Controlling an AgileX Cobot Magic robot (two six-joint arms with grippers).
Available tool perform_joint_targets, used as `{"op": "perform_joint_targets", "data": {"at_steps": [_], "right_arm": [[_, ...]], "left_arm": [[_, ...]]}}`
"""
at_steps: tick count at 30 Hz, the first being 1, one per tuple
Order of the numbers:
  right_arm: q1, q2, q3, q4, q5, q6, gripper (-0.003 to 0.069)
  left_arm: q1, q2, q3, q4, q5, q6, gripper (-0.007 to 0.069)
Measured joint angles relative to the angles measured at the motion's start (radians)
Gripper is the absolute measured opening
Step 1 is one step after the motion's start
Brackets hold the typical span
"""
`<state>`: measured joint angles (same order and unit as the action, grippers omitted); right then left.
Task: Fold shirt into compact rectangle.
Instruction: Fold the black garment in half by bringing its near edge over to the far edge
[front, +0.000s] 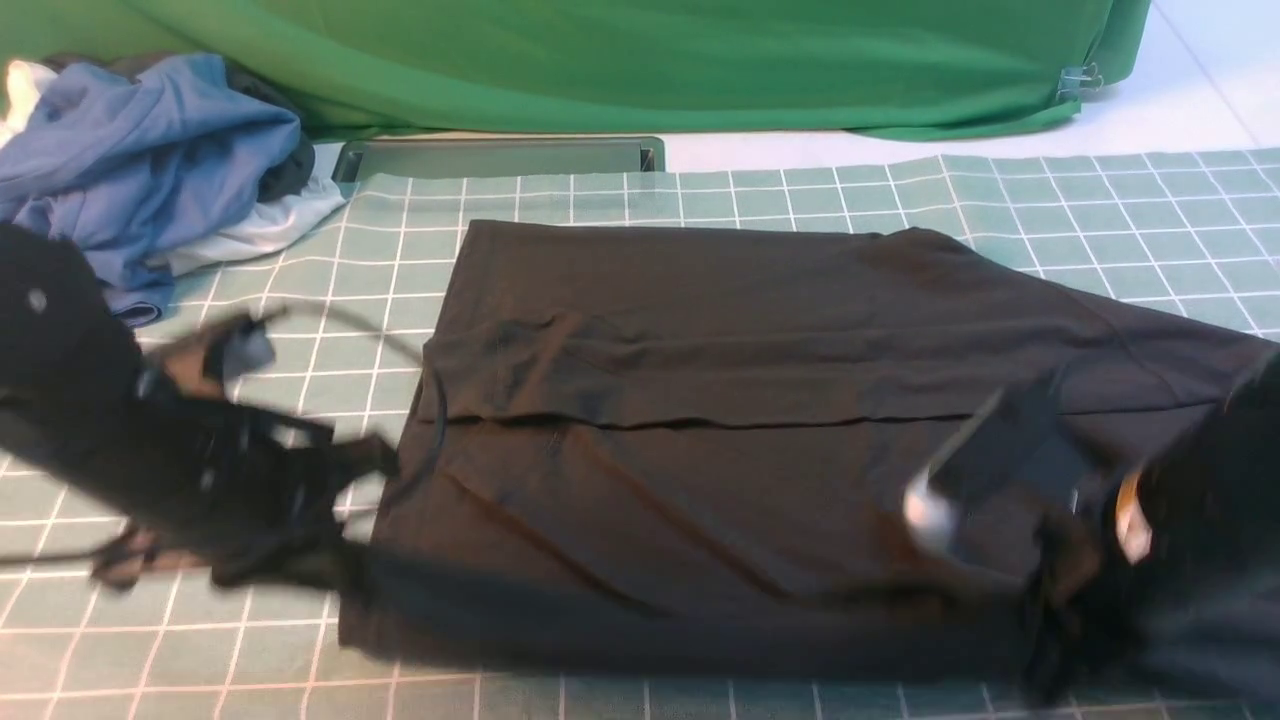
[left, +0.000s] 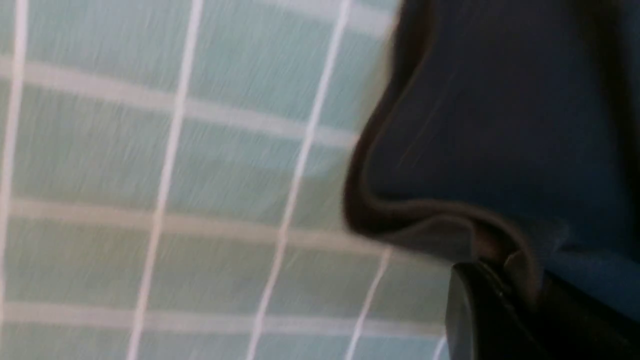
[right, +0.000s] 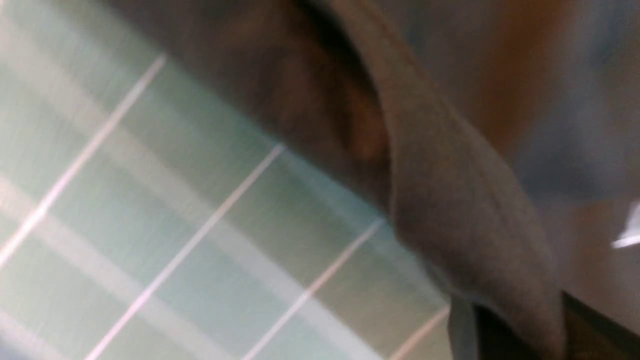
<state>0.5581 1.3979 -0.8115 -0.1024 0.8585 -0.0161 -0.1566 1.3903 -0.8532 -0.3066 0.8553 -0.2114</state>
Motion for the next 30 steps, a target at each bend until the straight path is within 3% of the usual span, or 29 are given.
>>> {"op": "perform_joint_targets", "data": {"at_steps": [3, 10, 16, 22, 30], "right_arm": [[-0.082, 0.020, -0.060, -0.005, -0.043, -0.021, 0.0073], [-0.200, 0.149, -0.165, -0.009, -0.148, -0.067, 0.0073], [-0.297, 0.392, -0.435, -0.013, -0.171, -0.104, 0.0073], [-0.344, 0.582, -0.649, -0.019, -0.174, -0.113, 0.0073], [-0.368, 0.716, -0.759, -0.038, -0.251, -0.116, 0.0087]], "left_arm": [[0.000, 0.056, -0.063, -0.018, -0.148, -0.001, 0.0028], [0.000, 0.231, -0.251, -0.036, -0.198, -0.005, 0.0028], [0.000, 0.471, -0.556, -0.052, -0.242, -0.025, 0.0028], [0.000, 0.672, -0.755, -0.055, -0.265, -0.027, 0.0028], [0.000, 0.825, -0.857, -0.084, -0.395, -0.031, 0.0028]]}}
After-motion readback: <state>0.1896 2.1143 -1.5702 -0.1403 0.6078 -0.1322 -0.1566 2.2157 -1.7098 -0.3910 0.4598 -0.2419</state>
